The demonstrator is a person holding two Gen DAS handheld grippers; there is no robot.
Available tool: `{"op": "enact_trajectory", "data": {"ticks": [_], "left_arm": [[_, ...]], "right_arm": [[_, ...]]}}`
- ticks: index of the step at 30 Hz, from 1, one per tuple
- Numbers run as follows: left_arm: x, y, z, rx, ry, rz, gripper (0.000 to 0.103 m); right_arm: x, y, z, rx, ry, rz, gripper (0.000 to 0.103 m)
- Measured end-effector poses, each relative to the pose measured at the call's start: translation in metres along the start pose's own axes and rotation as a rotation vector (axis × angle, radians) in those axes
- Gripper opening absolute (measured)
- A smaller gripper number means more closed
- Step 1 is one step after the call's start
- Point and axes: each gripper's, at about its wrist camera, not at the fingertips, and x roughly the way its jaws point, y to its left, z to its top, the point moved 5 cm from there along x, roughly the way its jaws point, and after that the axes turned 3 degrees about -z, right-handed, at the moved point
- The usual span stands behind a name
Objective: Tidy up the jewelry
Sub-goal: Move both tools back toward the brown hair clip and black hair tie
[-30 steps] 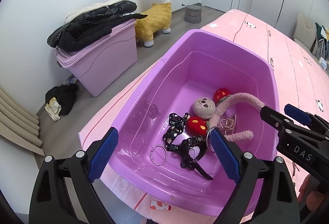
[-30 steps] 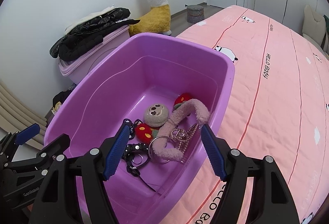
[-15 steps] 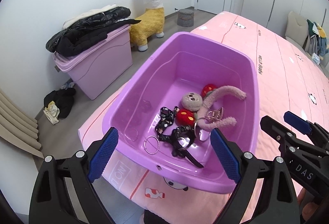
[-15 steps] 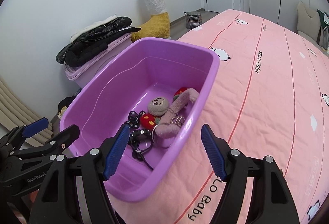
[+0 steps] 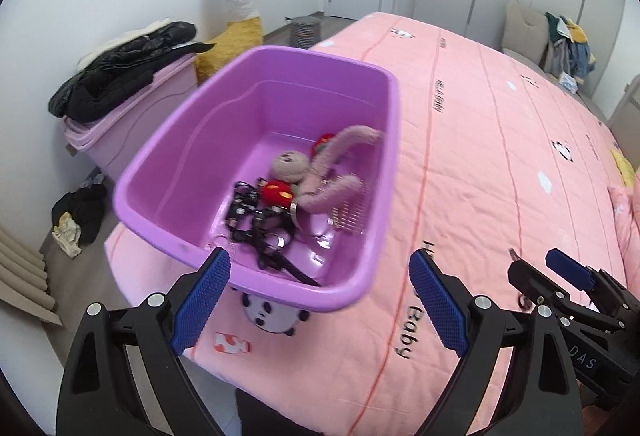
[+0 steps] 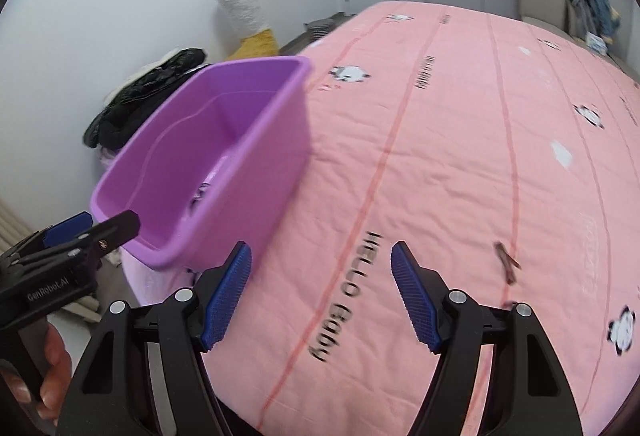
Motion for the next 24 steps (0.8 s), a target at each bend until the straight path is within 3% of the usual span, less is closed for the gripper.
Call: {"op": "enact_trajectory", "data": {"ticks": [7,12,19,24], "left_arm": [[0.031,-0.072,-0.020,0.088,0.040,-0.097,0.089],[0.067,-0.132,-0.028,0.204,0.066,-0.162,0.089],[0.123,-0.206,-0.038,0.369,0.102,-0.254,0.089],[0.169,-0.240,-0.044,0.433,0.138,-0.275,0.089]], "right_arm": [[-0.018,-0.089,-0.044,0.147,-0.008,-0.135,0.069],[-0.016,-0.147,-0.078,0.273,-0.003,-0.218,0.069],[0.017,-0.186,-0.110,0.374,0.012,-0.268,0.069],[0.050,-0.206,-0.121,0.401,0.046,-0.296,0.069]]}}
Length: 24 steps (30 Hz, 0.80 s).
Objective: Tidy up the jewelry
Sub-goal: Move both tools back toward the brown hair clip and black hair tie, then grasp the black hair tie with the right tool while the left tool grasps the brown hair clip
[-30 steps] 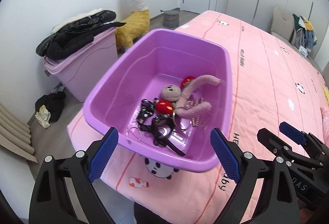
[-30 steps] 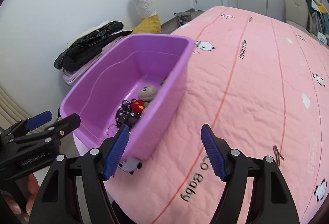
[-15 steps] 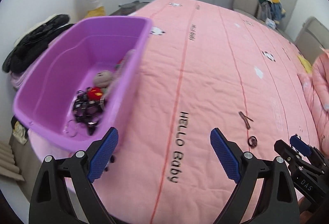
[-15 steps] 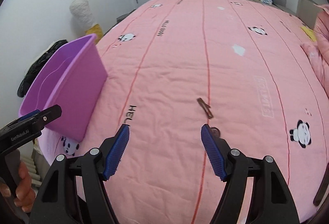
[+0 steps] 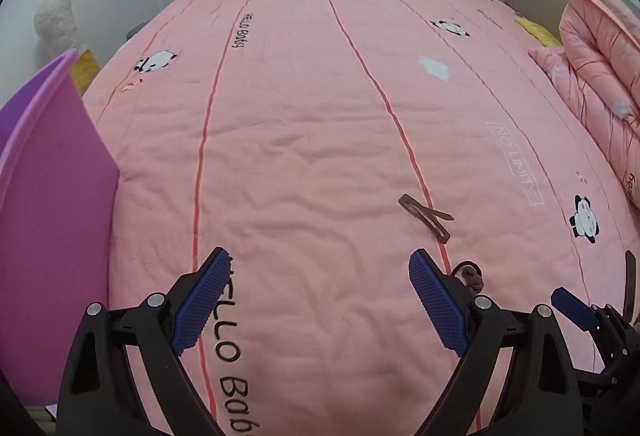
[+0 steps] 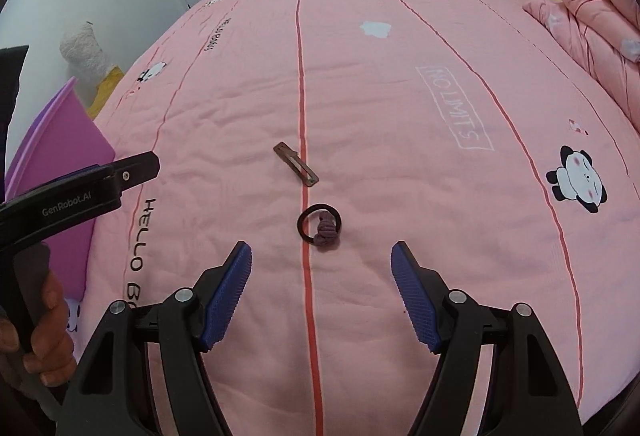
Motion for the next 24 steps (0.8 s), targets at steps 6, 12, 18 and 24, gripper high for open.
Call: {"op": "enact_trajectory", "data": {"ticks": [6,12,18,24], "left_arm": [[0.045,-0.007,0.005,0.006,0.047,-0.024,0.089],[0.067,-0.014,0.010,0.022,0.058,-0.038,0.089],[0.081,-0.013,0.012,0.005,0.066,-0.051,0.089],[0.090,-0.021,0.009,0.002,0.077,-0.065,0.089]], "right_arm": [[0.043,-0.005,0.002,0.007,0.037,-0.033,0.069],[0.069,-0.003,0.003,0.002,0.041,-0.062,0.069],[0.077,0.000,-0.001,-0.056,0.001,-0.118,0.042],[0.071,-0.011,0.001,-0.053,-0.031,-0.116,0.016]]}}
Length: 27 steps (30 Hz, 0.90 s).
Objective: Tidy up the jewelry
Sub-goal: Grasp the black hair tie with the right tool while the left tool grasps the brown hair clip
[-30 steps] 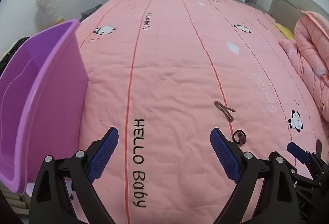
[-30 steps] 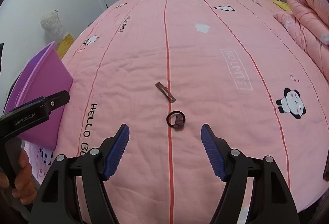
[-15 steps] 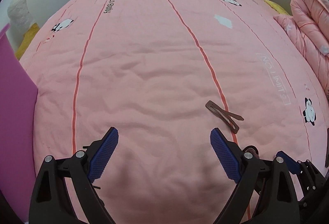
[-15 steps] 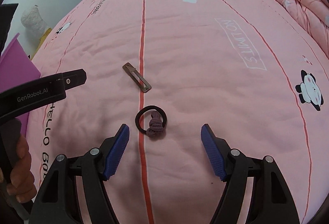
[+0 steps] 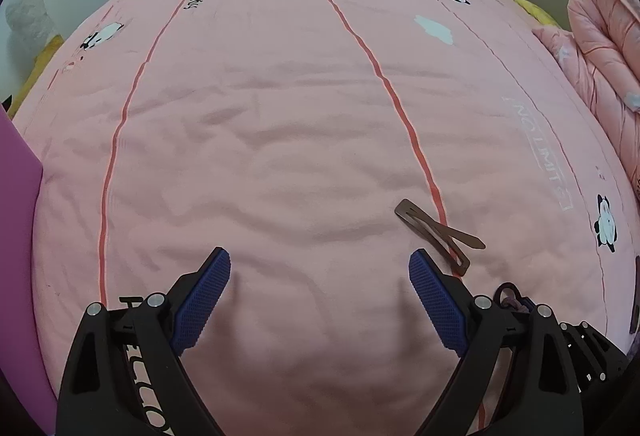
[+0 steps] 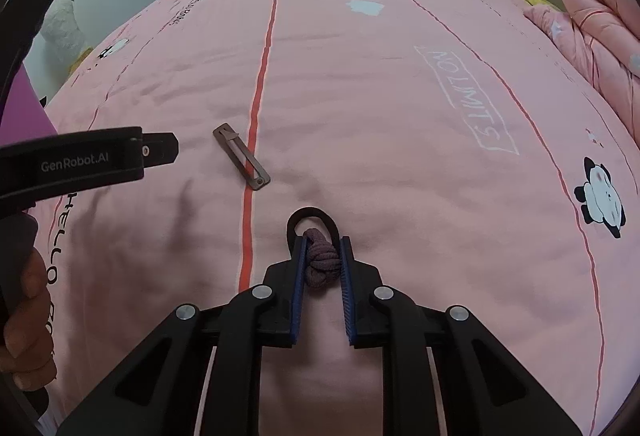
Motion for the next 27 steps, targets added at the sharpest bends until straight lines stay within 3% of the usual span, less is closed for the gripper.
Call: {"op": "enact_trajectory", "data": {"ticks": [8,17,24,26,27], "left_arm": [[0.009,-0.024,-0.002,0.025,0.007,-0.027,0.089],[0.028,-0.042,0.005,0.028,0.035,-0.039,0.089],[0.045,-0.051,0.013,0.036,0.025,0.018,0.090],[0.044,-0.050,0.013,0.027,0.011,0.026,0.085],[0.043,-0.050,0.011,0.025,-0.001,0.034,0.077]], "right_arm": [[-0.002,-0.027,0.005,0.058,-0.006,0.001,0.016],[0.001,-0.030,0.004,0.075,0.004,0.026,0.016],[0.004,-0.032,0.005,0.076,0.006,0.035,0.016],[0.005,-0.033,0.004,0.080,0.006,0.039,0.016],[0.005,-0.033,0.004,0.081,0.006,0.039,0.016]]}}
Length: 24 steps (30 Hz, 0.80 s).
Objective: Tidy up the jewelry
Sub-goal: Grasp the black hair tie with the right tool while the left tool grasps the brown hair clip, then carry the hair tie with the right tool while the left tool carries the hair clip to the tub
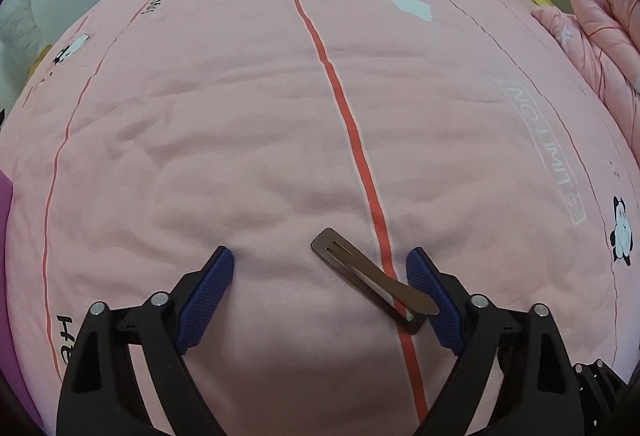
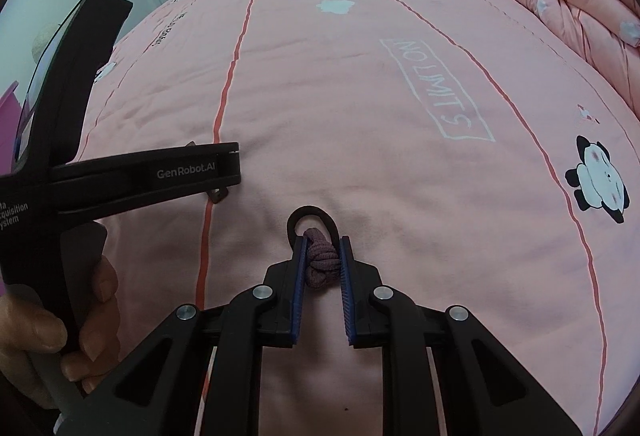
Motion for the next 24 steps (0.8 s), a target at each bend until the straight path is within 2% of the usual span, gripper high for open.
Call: {"op": "enact_trajectory", "data": {"ticks": [1,3,5,6,11,16,24], "left_arm": [[-0.002,-0.001,-0.001,0.002,-0.010,-0.002,0.071],[-0.007,-0.003,-0.004,0.017,-0.030,-0.007,0.040],[-0.011,-0.002,-0.006,0.017,-0.032,-0.014,0.020],[-0.013,0.000,-0.007,0.004,-0.031,-0.020,0.014],[-0.027,0.012,-0.017,-0.046,-0.017,-0.038,0.012],[-0.051,0.026,-0.040,-0.092,0.008,-0.040,0.012],[-0.115,0.047,-0.084,-0.127,0.001,0.015,0.013]], "right_arm": [[0.000,0.000,0.000,0.000,0.000,0.000,0.016],[0.000,0.000,0.000,-0.001,-0.001,0.000,0.016],[0.000,0.000,0.000,0.001,-0.001,0.002,0.016],[0.000,0.000,0.000,0.002,-0.001,0.003,0.016],[-0.005,0.000,0.001,0.005,0.001,0.022,0.016],[-0.018,0.005,-0.003,-0.011,0.000,0.051,0.016],[-0.066,0.032,-0.012,-0.073,-0.008,0.132,0.016]]}}
